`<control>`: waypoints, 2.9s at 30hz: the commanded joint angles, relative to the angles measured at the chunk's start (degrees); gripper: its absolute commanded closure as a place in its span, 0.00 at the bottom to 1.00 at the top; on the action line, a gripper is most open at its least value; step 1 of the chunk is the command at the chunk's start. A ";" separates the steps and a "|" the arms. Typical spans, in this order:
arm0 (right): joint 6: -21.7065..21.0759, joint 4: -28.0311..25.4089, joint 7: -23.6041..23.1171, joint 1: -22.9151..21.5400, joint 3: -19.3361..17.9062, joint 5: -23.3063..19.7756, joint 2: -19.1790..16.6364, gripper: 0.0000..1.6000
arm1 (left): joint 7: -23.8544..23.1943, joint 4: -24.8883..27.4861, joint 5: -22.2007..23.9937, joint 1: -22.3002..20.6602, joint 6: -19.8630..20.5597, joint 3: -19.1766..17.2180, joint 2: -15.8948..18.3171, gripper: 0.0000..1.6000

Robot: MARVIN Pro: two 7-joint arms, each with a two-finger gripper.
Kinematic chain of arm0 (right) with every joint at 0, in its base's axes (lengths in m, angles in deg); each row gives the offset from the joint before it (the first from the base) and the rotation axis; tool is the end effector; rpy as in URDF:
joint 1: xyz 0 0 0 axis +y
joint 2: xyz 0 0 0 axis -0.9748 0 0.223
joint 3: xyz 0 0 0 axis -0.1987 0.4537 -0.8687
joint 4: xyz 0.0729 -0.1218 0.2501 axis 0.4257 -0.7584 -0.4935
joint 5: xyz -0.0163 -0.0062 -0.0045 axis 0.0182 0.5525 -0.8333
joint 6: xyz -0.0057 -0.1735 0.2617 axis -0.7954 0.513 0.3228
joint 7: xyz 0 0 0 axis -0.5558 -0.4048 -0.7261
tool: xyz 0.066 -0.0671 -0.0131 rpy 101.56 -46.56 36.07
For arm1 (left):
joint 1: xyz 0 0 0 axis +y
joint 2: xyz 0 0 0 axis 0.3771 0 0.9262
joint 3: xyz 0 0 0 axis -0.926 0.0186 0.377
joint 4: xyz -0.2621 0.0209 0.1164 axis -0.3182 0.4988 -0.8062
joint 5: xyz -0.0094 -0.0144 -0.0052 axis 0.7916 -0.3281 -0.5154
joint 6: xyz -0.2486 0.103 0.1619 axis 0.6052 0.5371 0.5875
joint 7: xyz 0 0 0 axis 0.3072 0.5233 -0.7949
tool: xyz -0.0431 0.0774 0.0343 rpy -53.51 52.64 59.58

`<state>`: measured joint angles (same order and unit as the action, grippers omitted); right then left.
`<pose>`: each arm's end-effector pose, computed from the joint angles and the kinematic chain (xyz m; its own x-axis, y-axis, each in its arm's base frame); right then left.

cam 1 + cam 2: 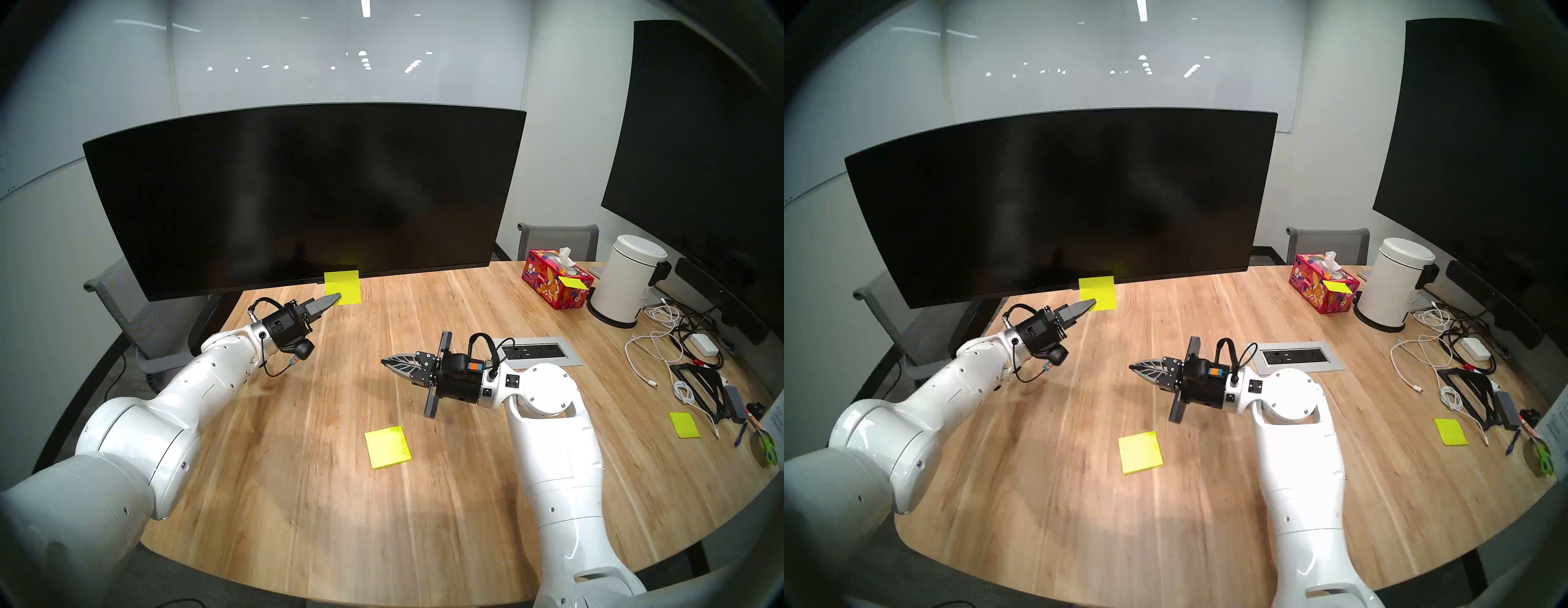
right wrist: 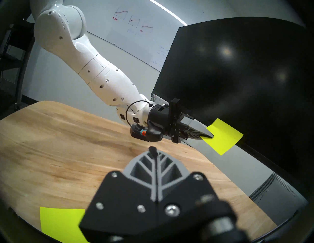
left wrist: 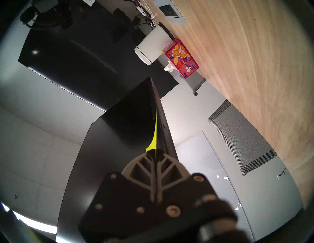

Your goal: Peel one sticky note off the pad and stick it onto the monitor, then press it flat

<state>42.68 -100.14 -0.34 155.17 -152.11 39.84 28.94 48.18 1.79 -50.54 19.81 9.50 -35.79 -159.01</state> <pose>0.4208 0.0791 -0.2530 -0.4717 0.1867 0.8618 0.8190 -0.2693 0.5066 0.5505 0.0768 -0.2728 -0.5072 -0.5647 -0.6510 0.6413 0.2574 -0.7229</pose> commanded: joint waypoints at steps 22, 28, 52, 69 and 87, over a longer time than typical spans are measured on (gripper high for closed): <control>4.92 8.55 13.57 -12.16 5.38 5.02 8.84 1.00 | 1.97 -5.83 -0.80 -6.10 0.60 -0.16 -1.96 1.00; 6.47 11.77 15.66 -14.23 5.99 5.97 10.17 1.00 | 2.81 -6.81 -0.81 -6.36 0.85 -0.14 -2.31 1.00; 14.36 25.13 22.94 -22.44 6.61 8.63 12.41 1.00 | 5.73 -9.95 -1.47 -6.81 1.69 0.34 -3.46 1.00; 18.36 27.99 24.21 -23.46 7.28 9.10 12.32 1.00 | 4.40 -13.98 -0.90 -8.55 1.97 -0.68 -4.16 1.00; 18.45 34.33 27.38 -26.46 7.88 13.12 12.21 1.00 | 1.74 -14.50 -1.18 -9.45 2.01 -1.02 -4.49 1.00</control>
<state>61.08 -68.26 24.81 132.34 -143.99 51.70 40.43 49.49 -13.25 -51.85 11.97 11.61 -36.66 -163.33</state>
